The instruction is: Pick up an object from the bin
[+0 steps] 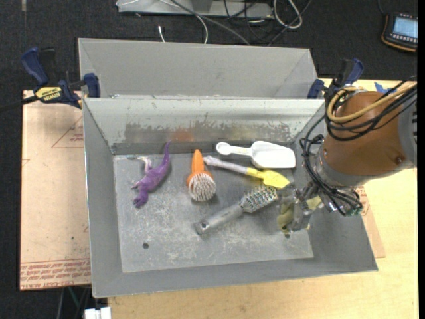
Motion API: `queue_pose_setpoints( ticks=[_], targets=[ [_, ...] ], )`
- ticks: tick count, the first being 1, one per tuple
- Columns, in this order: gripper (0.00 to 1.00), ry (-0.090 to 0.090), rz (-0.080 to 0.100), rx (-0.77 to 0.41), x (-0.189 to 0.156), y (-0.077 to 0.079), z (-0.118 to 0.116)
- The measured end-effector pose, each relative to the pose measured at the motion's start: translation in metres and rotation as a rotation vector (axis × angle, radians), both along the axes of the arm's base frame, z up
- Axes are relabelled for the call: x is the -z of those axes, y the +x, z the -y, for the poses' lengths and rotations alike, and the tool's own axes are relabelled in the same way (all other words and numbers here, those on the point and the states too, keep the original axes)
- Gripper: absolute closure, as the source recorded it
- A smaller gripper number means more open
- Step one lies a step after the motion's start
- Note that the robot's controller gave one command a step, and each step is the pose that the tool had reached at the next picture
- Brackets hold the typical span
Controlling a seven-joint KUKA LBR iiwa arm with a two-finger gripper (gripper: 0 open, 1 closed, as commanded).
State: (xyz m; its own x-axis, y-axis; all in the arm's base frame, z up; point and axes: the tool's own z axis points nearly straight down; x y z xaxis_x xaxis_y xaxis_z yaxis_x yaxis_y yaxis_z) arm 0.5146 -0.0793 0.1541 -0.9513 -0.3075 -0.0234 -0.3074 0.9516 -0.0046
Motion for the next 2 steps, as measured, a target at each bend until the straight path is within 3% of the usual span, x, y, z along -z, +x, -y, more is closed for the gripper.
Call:
queue_pose_setpoints(
  ticks=[2],
  targets=[
    [1.0, 0.005, -0.018, -0.01, -0.03, 0.0, 0.001]
  ],
)
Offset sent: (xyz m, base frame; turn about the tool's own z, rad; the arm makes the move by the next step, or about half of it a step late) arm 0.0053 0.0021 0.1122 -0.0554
